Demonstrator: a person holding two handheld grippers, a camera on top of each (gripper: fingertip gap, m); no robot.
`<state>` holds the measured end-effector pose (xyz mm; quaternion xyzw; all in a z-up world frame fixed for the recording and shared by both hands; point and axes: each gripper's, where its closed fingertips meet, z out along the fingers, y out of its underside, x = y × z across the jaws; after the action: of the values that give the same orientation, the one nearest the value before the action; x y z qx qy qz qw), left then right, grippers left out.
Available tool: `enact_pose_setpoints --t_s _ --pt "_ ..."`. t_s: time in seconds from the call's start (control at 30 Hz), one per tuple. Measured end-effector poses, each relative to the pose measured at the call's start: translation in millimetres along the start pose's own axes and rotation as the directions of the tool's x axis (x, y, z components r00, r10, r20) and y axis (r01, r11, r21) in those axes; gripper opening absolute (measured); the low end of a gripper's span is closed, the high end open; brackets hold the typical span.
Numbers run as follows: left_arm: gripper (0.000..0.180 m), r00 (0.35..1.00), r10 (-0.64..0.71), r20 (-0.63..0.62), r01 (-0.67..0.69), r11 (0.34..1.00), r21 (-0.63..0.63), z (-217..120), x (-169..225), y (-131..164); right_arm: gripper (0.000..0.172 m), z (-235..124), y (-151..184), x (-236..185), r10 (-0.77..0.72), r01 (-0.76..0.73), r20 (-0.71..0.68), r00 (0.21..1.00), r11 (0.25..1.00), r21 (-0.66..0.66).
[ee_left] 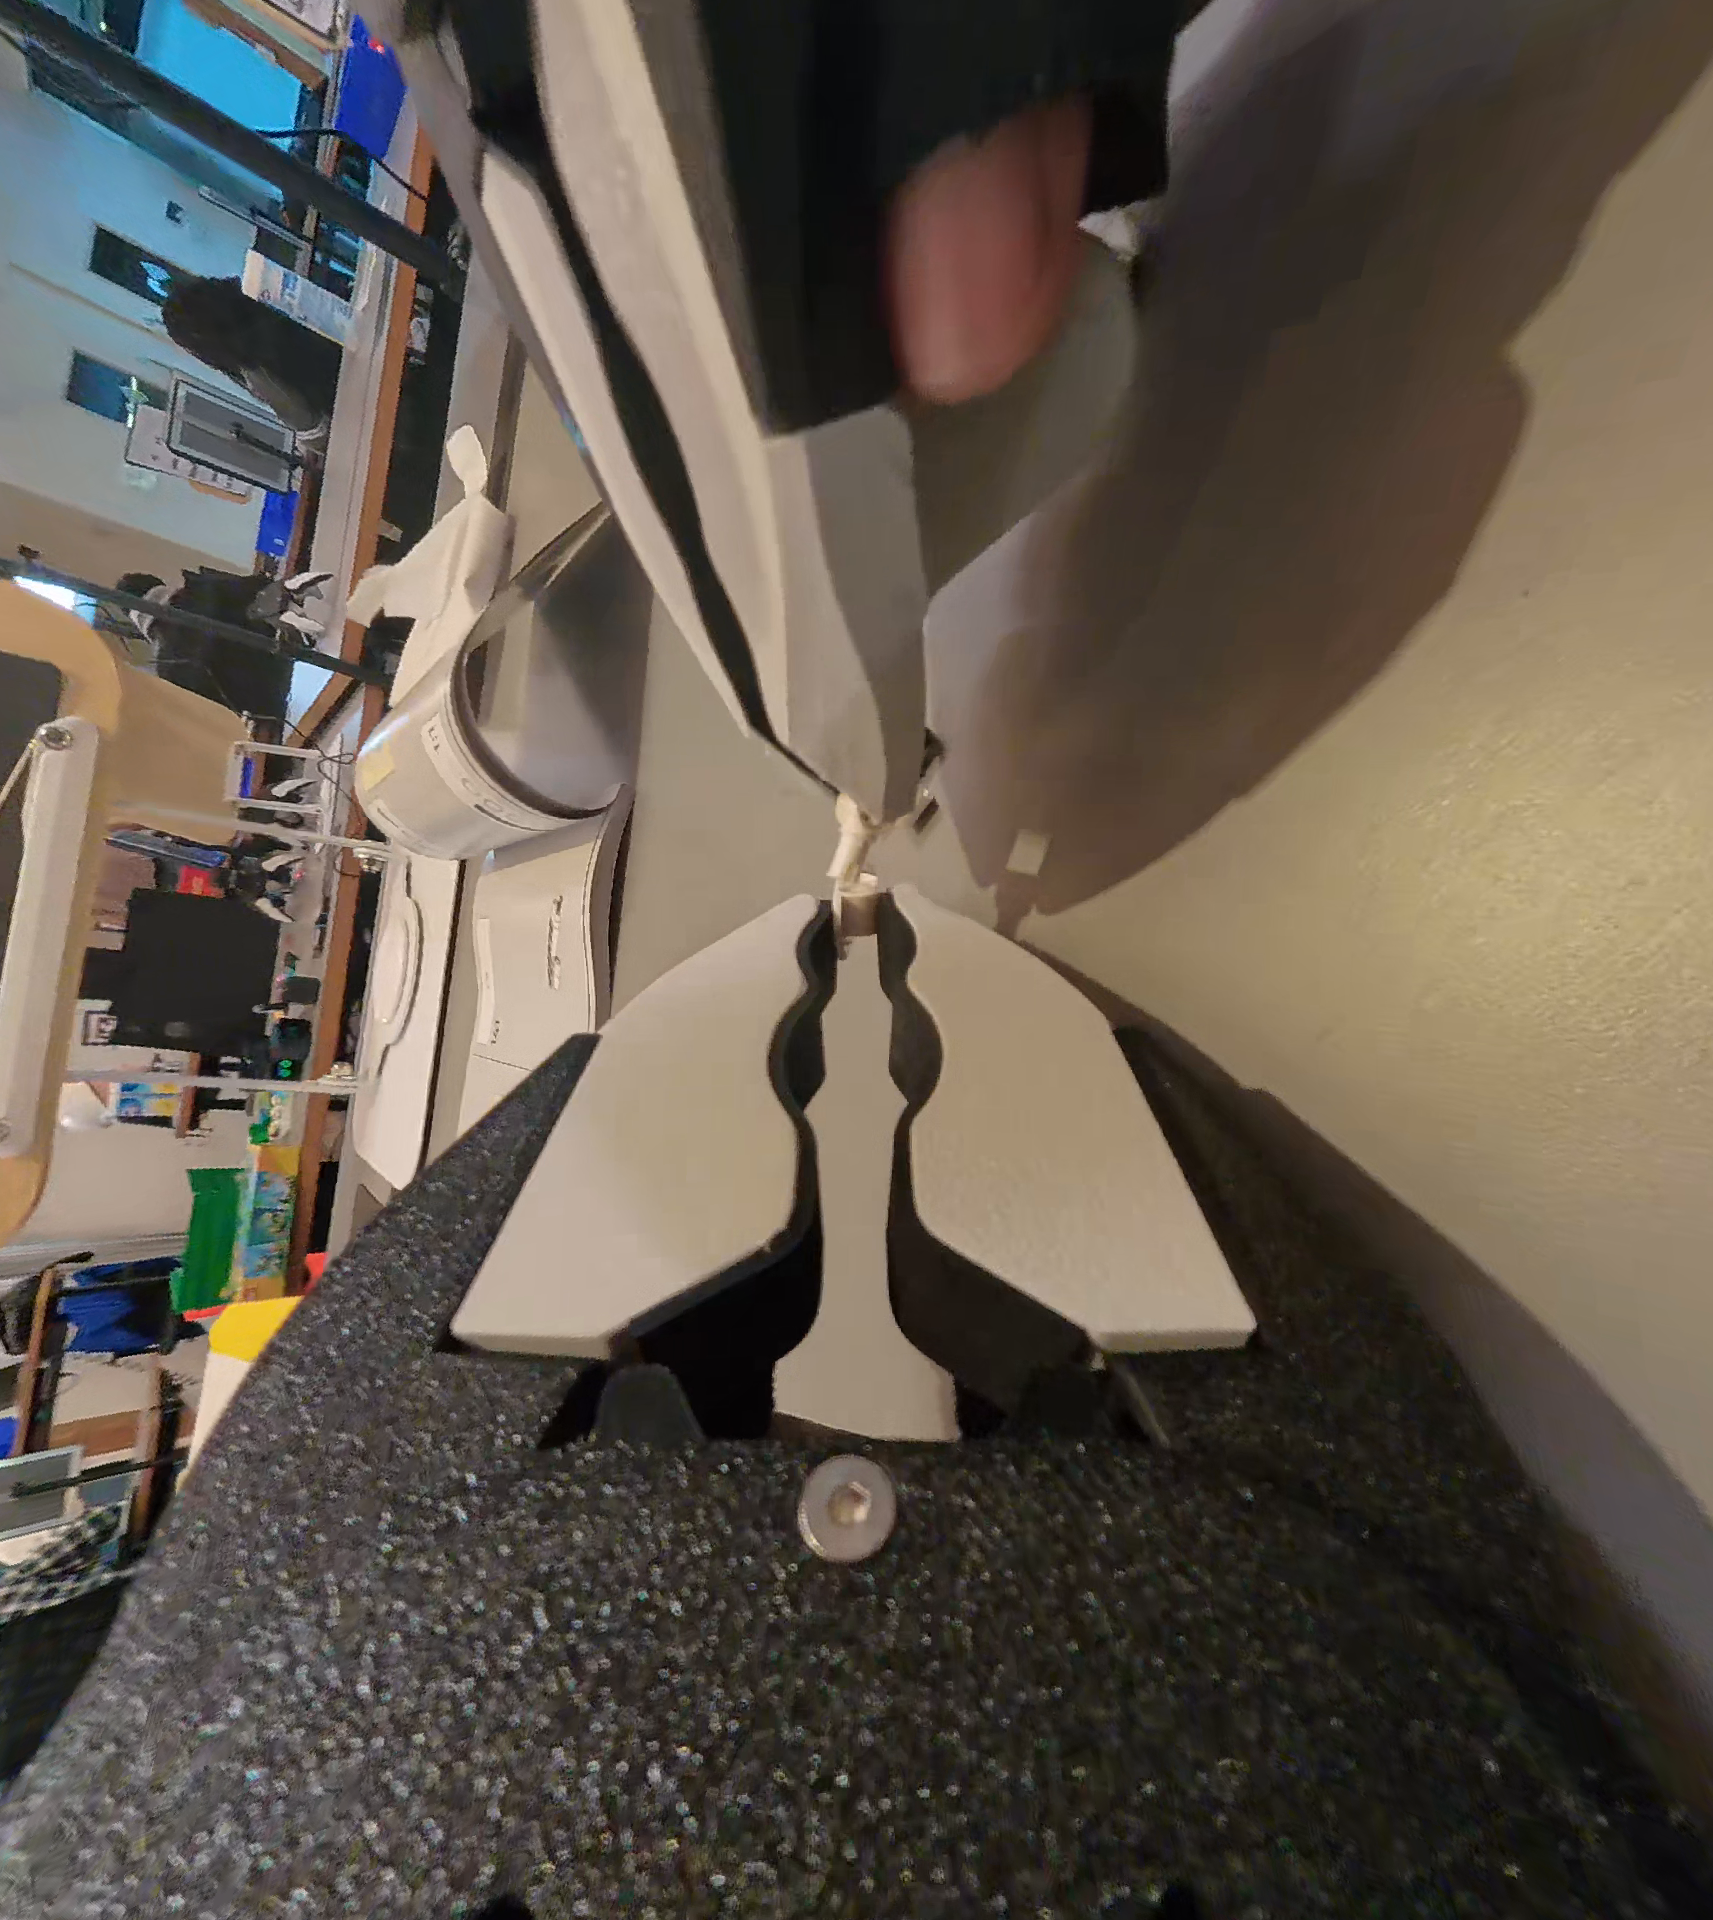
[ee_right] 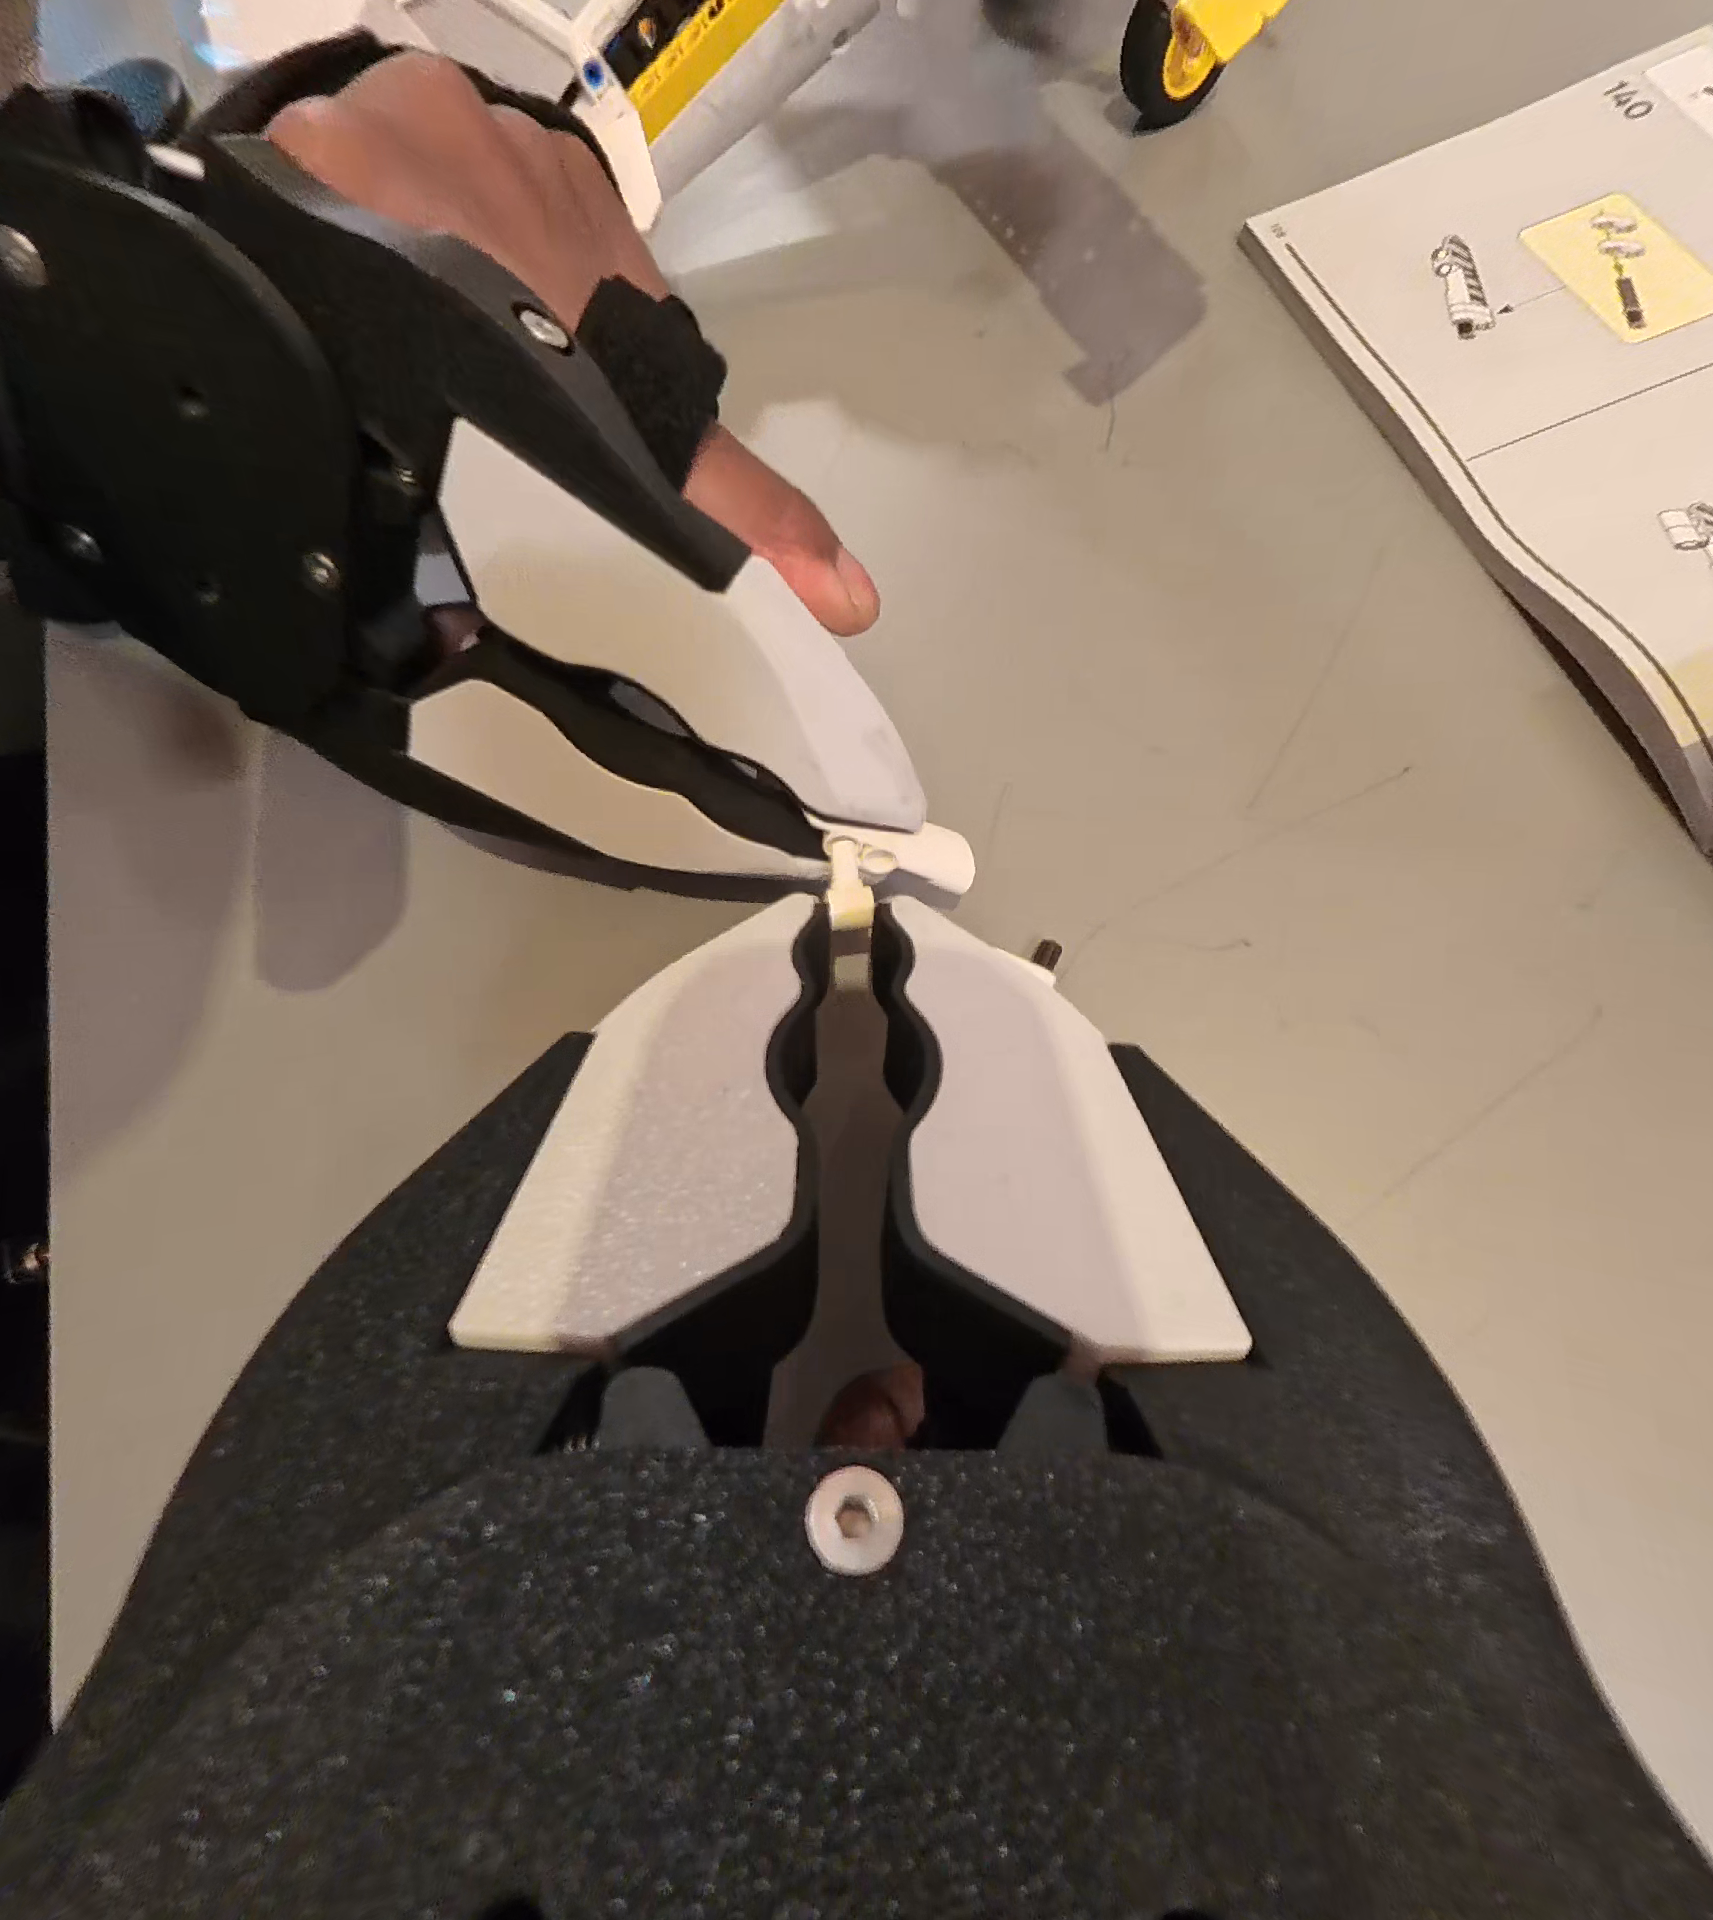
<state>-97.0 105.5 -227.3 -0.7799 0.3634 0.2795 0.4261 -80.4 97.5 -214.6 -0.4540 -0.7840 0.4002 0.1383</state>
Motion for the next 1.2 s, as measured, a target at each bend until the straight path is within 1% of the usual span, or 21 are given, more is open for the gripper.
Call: enact_pose_setpoints --t_s 0.17,0.3,0.47,0.67,0.83,0.97,1.2 --pt "0.008 0.998 0.058 0.022 -0.058 0.998 -0.031 3 2 -1 0.008 3 6 1 0.0 -0.001 -0.018 1.0 0.999 -0.044" --pt "0.008 0.991 0.13 0.043 -0.126 0.989 -0.081 4 3 2 0.007 6 9 1 -0.007 0.005 -0.038 0.999 0.998 -0.068" --pt "0.008 0.979 0.192 0.067 -0.182 0.974 -0.132 5 4 5 0.007 9 11 2 -0.003 -0.001 -0.059 0.998 0.998 -0.067" --pt "0.007 0.944 0.326 0.043 -0.312 0.929 -0.198 4 8 8 0.007 13 14 0 0.001 -0.005 -0.055 0.998 0.997 -0.071" --pt "0.007 0.939 0.342 0.026 -0.331 0.923 -0.194 3 8 9 0.007 18 16 -2 0.029 -0.031 -0.03 0.999 0.998 -0.061" --pt "0.007 0.937 0.347 0.027 -0.337 0.923 -0.188 3 8 8 0.007 22 18 -4 0.021 -0.024 -0.037 0.999 0.997 -0.068" --pt "0.008 0.94 0.339 0.022 -0.332 0.93 -0.161 2 8 7 0.007 21 17 -4 0.025 -0.026 -0.025 0.999 0.998 -0.051"
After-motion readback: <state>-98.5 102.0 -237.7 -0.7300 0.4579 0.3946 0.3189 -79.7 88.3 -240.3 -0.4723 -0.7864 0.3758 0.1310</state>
